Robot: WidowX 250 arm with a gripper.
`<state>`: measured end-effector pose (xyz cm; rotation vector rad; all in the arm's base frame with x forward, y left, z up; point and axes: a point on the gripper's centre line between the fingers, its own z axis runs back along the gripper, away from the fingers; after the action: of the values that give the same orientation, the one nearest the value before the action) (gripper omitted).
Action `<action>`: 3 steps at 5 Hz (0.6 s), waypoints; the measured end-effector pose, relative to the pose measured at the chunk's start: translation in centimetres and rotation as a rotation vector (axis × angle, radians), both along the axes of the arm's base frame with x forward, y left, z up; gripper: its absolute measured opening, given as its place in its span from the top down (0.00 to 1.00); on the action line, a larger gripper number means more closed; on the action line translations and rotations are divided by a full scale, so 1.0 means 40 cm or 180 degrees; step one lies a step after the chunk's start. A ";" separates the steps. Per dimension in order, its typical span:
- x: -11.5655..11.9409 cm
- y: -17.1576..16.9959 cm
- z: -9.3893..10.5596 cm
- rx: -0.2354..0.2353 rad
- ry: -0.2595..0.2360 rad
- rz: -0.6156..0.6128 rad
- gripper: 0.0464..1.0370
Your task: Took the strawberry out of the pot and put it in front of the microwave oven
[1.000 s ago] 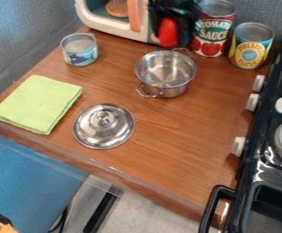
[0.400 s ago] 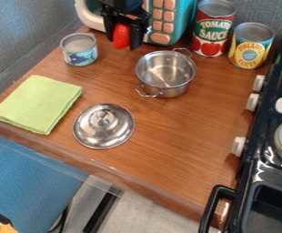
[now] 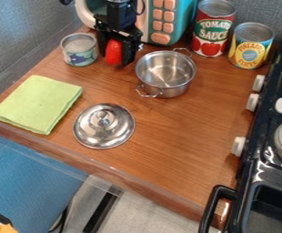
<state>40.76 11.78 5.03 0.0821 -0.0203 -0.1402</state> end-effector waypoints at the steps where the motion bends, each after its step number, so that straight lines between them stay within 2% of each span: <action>1: -0.002 0.010 0.000 0.0019 -0.0007 0.0042 0.02; 2: -0.008 0.015 0.007 0.0031 -0.0014 0.0058 0.03; 3: -0.007 0.000 0.077 -0.0038 -0.0191 0.0044 0.03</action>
<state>40.47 11.80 8.09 0.0744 -0.0804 -0.1238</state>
